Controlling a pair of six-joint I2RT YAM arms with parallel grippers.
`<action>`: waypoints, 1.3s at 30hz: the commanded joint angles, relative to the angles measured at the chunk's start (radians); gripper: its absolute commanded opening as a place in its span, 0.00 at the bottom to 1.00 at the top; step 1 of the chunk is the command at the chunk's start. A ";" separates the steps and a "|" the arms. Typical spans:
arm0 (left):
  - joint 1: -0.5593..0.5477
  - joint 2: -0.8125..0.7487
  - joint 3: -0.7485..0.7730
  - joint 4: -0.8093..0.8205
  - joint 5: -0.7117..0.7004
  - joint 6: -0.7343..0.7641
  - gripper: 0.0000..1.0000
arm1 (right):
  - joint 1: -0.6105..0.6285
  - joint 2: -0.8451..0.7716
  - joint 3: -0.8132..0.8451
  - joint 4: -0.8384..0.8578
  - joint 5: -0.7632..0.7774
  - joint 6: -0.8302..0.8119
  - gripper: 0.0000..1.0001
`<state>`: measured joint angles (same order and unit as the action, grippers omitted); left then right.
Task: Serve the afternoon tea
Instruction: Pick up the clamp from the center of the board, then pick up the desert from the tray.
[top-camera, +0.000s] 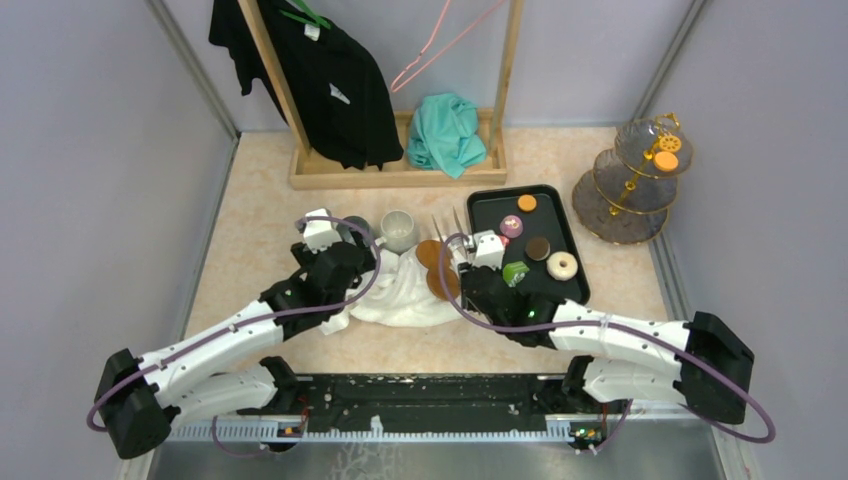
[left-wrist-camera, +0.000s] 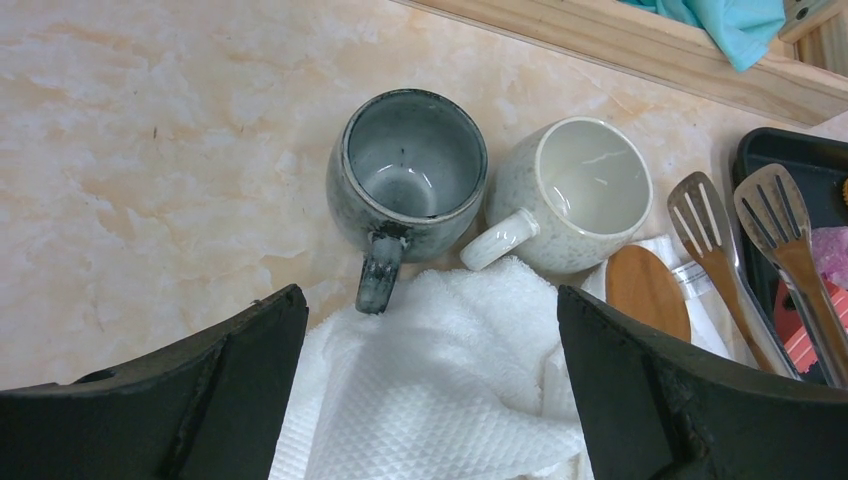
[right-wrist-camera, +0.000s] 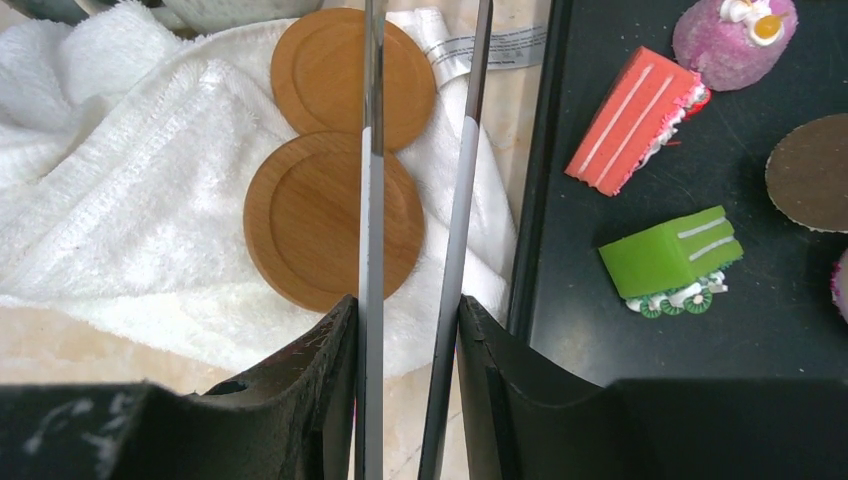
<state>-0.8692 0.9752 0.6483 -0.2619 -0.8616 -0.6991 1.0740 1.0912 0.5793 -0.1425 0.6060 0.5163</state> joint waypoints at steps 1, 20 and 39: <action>-0.007 0.003 0.035 0.010 -0.021 0.018 0.99 | 0.028 -0.058 0.081 -0.029 0.061 -0.007 0.20; -0.008 -0.009 0.044 0.060 -0.005 0.078 0.99 | 0.074 -0.265 0.186 -0.520 0.236 0.215 0.19; -0.009 0.024 0.039 0.179 0.091 0.120 0.99 | 0.074 -0.305 0.161 -0.688 0.197 0.450 0.19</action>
<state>-0.8692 0.9878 0.6598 -0.1318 -0.8013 -0.5972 1.1370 0.7929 0.7200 -0.8402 0.7856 0.9070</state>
